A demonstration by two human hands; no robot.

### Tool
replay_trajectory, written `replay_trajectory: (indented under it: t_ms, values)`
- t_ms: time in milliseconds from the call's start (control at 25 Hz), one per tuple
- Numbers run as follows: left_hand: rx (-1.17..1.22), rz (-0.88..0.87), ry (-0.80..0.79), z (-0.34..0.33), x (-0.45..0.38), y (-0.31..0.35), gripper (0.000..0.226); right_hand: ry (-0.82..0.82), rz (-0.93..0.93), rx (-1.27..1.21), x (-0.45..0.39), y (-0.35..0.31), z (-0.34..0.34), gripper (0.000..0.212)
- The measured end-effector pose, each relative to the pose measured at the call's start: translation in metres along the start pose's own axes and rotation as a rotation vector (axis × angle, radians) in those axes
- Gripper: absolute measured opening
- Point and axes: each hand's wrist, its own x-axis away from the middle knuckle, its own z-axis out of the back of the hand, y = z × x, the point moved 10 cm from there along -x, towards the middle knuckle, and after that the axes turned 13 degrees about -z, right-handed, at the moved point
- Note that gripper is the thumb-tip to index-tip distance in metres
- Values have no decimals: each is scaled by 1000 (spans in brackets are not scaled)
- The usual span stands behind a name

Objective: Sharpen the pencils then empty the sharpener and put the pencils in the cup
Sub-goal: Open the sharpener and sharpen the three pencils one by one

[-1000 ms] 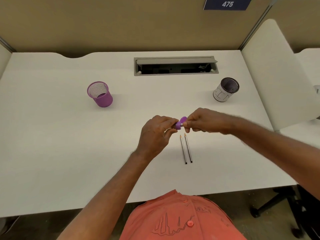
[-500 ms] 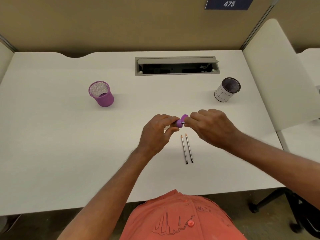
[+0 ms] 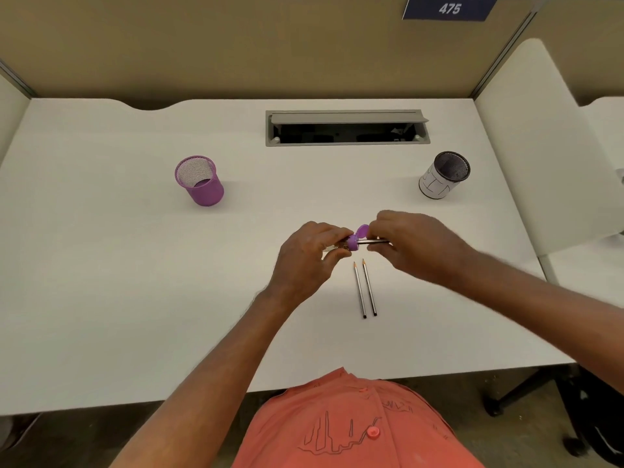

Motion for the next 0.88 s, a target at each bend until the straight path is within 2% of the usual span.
replay_trajectory:
  t_ms: [80, 160, 240, 360, 400, 440, 520, 640, 720, 800, 880]
  values:
    - [56, 21, -10, -3, -1, -4, 25, 304, 201, 324, 20, -21, 15, 14]
    - [80, 33, -17, -5, 0, -3, 24, 329, 227, 406, 23, -27, 14, 20]
    - [52, 34, 1, -2, -1, -2, 25, 150, 113, 219, 7, -16, 9, 24]
    - [-6, -7, 8, 1, -1, 6, 24, -539, -373, -496, -13, 24, -27, 32]
    - [-13, -19, 3, 1, -1, 9, 24, -681, -462, -646, -12, 26, -34, 33]
    - [-13, -21, 2, 3, -1, 9, 24, -709, -457, -663, -14, 25, -35, 32]
    - [-2, -5, -3, 5, -2, 4, 26, -541, -353, -425, -17, 24, -26, 25]
    - [19, 16, -30, 4, -3, 0, 25, -53, 0, 24, -7, -2, 6, 13]
    - [57, 24, -25, 2, -3, -1, 24, 240, 231, 302, 14, -23, 16, 13]
    - [62, 24, -19, 0, -2, 1, 24, 322, 287, 352, 22, -27, 16, 17]
    - [12, 19, -2, 2, -2, 4, 24, 168, 167, 186, 6, -16, 7, 20]
